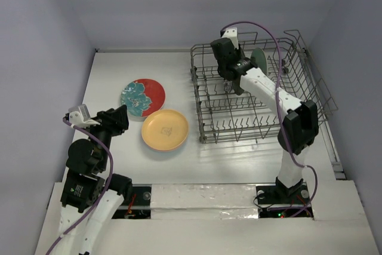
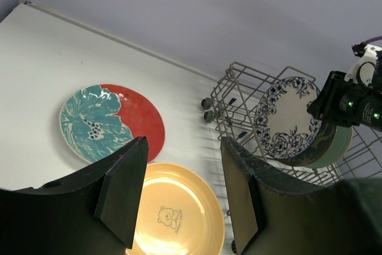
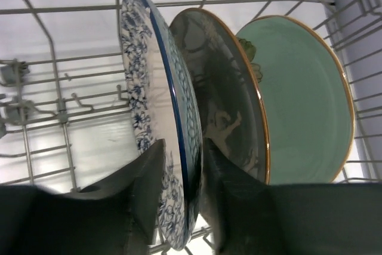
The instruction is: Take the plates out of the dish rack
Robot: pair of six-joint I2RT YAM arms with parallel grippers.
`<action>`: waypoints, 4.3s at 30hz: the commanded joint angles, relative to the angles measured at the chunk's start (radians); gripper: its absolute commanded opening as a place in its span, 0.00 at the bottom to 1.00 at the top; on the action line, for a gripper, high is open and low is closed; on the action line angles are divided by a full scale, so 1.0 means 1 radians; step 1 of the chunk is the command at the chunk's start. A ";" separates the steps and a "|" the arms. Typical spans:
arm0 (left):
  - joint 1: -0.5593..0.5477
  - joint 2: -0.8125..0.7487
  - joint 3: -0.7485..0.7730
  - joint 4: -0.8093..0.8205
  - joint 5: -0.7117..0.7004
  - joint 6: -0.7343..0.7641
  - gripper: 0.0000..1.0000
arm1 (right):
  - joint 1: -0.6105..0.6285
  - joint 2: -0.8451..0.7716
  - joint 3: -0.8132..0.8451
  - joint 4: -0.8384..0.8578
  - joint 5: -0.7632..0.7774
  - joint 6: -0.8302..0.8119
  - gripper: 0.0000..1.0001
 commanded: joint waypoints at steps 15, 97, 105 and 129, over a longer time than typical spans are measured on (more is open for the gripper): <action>0.005 -0.010 0.002 0.044 0.017 0.006 0.49 | 0.054 0.050 0.276 -0.017 0.228 -0.265 0.00; 0.015 -0.013 0.002 0.037 0.020 0.001 0.49 | 0.230 0.412 0.235 0.396 -0.642 0.628 0.80; 0.015 -0.008 0.002 0.033 0.019 0.001 0.49 | 0.267 0.416 0.367 0.218 -0.390 0.463 0.86; 0.015 -0.010 -0.003 0.039 0.038 0.007 0.48 | -0.069 -0.437 -0.403 0.247 -0.111 0.080 0.55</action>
